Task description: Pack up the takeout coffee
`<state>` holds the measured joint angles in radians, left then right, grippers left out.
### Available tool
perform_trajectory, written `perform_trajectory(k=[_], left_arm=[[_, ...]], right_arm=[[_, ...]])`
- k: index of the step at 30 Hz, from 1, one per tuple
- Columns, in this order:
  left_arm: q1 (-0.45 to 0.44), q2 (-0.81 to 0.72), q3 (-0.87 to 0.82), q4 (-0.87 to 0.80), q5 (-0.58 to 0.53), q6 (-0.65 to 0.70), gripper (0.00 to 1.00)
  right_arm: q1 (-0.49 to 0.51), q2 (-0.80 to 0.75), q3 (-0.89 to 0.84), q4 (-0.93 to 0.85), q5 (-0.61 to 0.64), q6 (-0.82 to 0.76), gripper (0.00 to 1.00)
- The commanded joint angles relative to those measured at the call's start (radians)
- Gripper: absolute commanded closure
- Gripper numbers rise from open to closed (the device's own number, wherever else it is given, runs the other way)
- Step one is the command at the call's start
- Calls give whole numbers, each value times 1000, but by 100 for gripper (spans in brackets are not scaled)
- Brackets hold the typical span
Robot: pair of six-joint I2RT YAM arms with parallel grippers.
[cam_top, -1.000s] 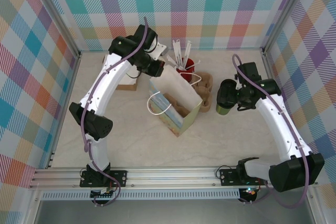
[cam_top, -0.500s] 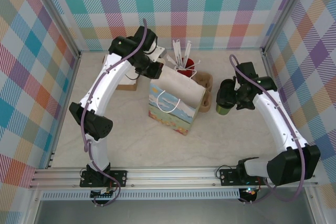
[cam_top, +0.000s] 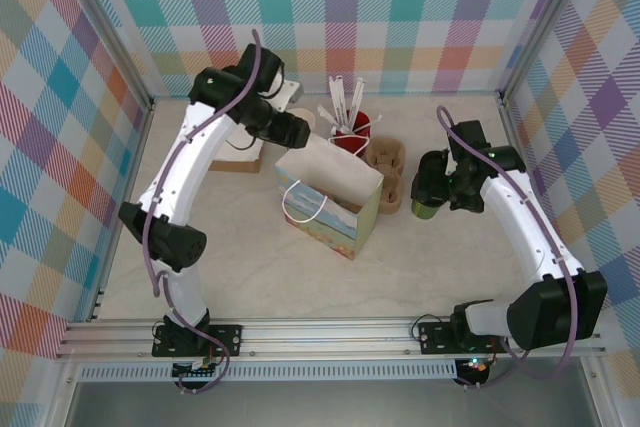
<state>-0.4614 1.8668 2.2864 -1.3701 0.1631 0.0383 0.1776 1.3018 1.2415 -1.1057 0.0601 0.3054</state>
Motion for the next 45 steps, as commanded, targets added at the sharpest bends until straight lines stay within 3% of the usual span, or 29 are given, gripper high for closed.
perform_trajectory(k=[1, 11, 15, 23, 45], left_arm=[[21, -110, -35, 48, -20, -33, 28], [45, -407, -390, 333, 11, -138, 16], [44, -472, -462, 341, 52, -142, 15], [44, -596, -611, 352, -22, -160, 13], [44, -634, -705, 361, -63, -141, 11]], right_arm=[[-6, 14, 10, -38, -20, -8, 0], [-6, 32, 15, -64, -30, 9, 0], [-7, 52, 17, -76, -31, 13, 0], [-9, 108, 14, -85, -55, 12, 0], [-9, 373, 121, 3, 27, -11, 0]])
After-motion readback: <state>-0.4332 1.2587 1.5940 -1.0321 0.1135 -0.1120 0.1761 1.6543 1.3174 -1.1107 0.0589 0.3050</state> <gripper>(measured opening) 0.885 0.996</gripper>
